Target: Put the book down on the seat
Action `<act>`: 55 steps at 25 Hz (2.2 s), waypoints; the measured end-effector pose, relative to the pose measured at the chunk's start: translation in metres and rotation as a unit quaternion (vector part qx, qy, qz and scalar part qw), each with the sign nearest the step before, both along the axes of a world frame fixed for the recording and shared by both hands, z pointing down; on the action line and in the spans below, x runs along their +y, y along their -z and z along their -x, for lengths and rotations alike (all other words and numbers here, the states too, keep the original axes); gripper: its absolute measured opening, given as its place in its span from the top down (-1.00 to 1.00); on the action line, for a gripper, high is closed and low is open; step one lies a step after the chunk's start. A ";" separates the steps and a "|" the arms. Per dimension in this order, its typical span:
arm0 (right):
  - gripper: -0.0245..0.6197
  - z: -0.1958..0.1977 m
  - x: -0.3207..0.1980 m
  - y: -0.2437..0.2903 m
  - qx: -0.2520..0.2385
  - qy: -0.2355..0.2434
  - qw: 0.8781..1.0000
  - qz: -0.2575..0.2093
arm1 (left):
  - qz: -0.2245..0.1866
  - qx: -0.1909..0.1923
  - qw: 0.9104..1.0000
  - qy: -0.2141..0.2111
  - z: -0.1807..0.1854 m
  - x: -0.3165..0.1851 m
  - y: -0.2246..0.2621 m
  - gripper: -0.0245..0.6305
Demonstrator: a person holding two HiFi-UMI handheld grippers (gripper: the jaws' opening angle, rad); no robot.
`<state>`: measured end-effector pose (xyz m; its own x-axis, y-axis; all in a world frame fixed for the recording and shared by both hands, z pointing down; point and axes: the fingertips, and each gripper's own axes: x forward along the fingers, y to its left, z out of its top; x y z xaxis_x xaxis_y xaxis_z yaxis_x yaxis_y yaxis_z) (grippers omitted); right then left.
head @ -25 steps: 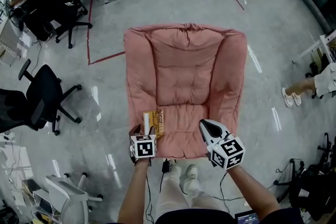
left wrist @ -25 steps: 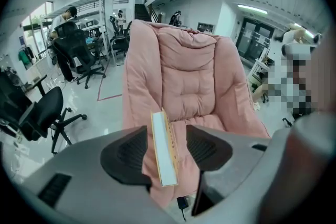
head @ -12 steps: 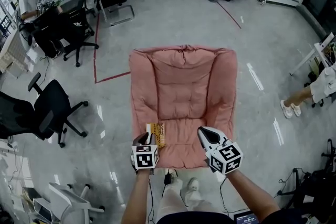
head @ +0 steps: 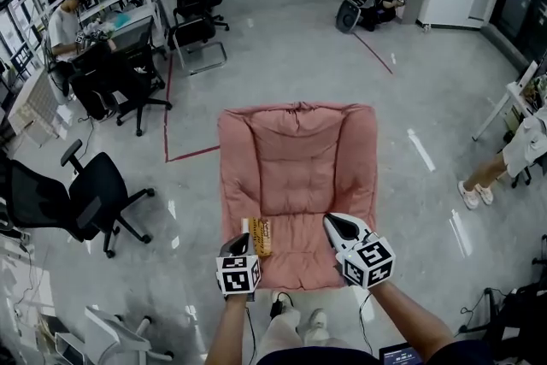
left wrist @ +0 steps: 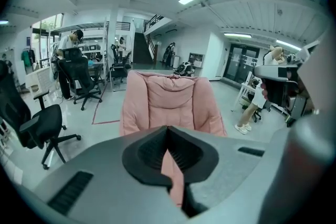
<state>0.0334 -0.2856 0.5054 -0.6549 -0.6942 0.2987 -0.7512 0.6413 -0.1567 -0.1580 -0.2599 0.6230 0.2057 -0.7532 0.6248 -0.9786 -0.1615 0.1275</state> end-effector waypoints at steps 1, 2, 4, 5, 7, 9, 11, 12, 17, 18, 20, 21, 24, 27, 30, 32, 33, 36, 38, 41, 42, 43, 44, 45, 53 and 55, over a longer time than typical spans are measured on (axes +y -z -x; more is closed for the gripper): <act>0.87 -0.002 0.002 0.004 -0.001 0.001 1.000 -0.003 | -0.006 0.003 1.000 -0.002 -0.003 0.002 0.005 0.91; 0.87 -0.003 0.003 0.008 -0.002 0.002 1.000 -0.007 | -0.011 0.006 1.000 -0.004 -0.006 0.005 0.010 0.91; 0.87 -0.006 0.006 0.014 -0.003 0.004 1.000 -0.014 | -0.020 0.010 1.000 -0.008 -0.013 0.010 0.019 0.91; 0.87 -0.008 0.008 0.017 -0.003 0.004 1.000 -0.018 | -0.025 0.010 1.000 -0.010 -0.016 0.012 0.024 0.91; 0.87 -0.013 0.010 0.023 -0.005 0.005 1.000 -0.027 | -0.037 0.011 0.999 -0.012 -0.024 0.017 0.033 0.91; 0.87 -0.018 0.013 0.029 -0.008 0.006 0.999 -0.035 | -0.046 0.011 0.999 -0.015 -0.031 0.022 0.042 0.91; 0.87 -0.022 0.016 0.037 -0.011 0.007 0.999 -0.043 | -0.054 0.008 0.998 -0.018 -0.037 0.026 0.051 0.91; 0.87 -0.024 0.017 0.041 -0.012 0.007 0.999 -0.046 | -0.057 0.007 0.998 -0.020 -0.040 0.028 0.055 0.91; 0.87 -0.032 0.025 0.058 -0.018 0.011 0.998 -0.065 | -0.094 0.007 0.995 -0.029 -0.053 0.038 0.085 0.91; 0.87 -0.035 0.027 0.061 -0.019 0.012 0.997 -0.069 | -0.106 0.005 0.994 -0.032 -0.057 0.040 0.092 0.91; 0.87 -0.042 0.031 0.067 -0.019 0.014 0.996 -0.080 | -0.126 -0.001 0.991 -0.037 -0.067 0.045 0.104 0.91; 0.87 -0.044 0.034 0.069 -0.019 0.015 0.996 -0.085 | -0.135 -0.001 0.990 -0.038 -0.071 0.048 0.109 0.91; 0.87 -0.049 0.042 0.073 -0.021 0.019 0.995 -0.093 | -0.161 0.007 0.986 -0.044 -0.084 0.058 0.128 0.91; 0.87 -0.057 0.051 0.077 -0.022 0.024 0.995 -0.097 | -0.181 0.009 0.982 -0.051 -0.100 0.068 0.145 0.91; 0.87 -0.062 0.059 0.081 -0.025 0.027 0.994 -0.104 | -0.195 0.011 0.979 -0.056 -0.113 0.076 0.156 0.91; 0.87 -0.066 0.063 0.083 -0.026 0.027 0.994 -0.106 | -0.199 0.012 0.978 -0.059 -0.120 0.081 0.159 0.91; 0.87 -0.068 0.064 0.083 -0.027 0.026 0.994 -0.106 | -0.200 0.012 0.978 -0.061 -0.124 0.083 0.160 0.91; 0.87 -0.075 0.068 0.083 -0.026 0.025 0.994 -0.107 | -0.201 0.012 0.977 -0.068 -0.134 0.088 0.161 0.91; 0.87 -0.079 0.069 0.084 -0.025 0.023 0.994 -0.108 | -0.204 0.015 0.976 -0.069 -0.136 0.089 0.163 0.91; 0.87 -0.080 0.070 0.088 -0.029 0.018 0.993 -0.111 | -0.207 0.018 0.976 -0.072 -0.135 0.090 0.168 0.91; 0.87 -0.080 0.071 0.089 -0.031 0.015 0.993 -0.112 | -0.208 0.019 0.975 -0.073 -0.135 0.090 0.170 0.91; 0.87 -0.080 0.070 0.090 -0.032 0.013 0.993 -0.112 | -0.210 0.019 0.975 -0.075 -0.133 0.090 0.172 0.91; 0.87 -0.079 0.070 0.090 -0.033 0.011 0.993 -0.112 | -0.213 0.021 0.974 -0.076 -0.132 0.089 0.174 0.91; 0.87 -0.078 0.070 0.090 -0.034 0.009 0.993 -0.112 | -0.215 0.023 0.973 -0.077 -0.132 0.088 0.176 0.91; 0.87 -0.069 0.091 0.094 -0.035 0.000 0.993 -0.113 | -0.224 0.032 0.970 -0.092 -0.127 0.106 0.186 0.91; 0.87 -0.063 0.099 0.096 -0.034 -0.001 0.993 -0.114 | -0.230 0.033 0.968 -0.093 -0.119 0.113 0.193 0.91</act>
<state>0.0963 -0.1869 0.4091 -0.6661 -0.7406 0.0881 -0.7457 0.6638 -0.0574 -0.0385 -0.1466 0.4303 0.3929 -0.8944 0.2137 -0.9192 -0.3889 0.0620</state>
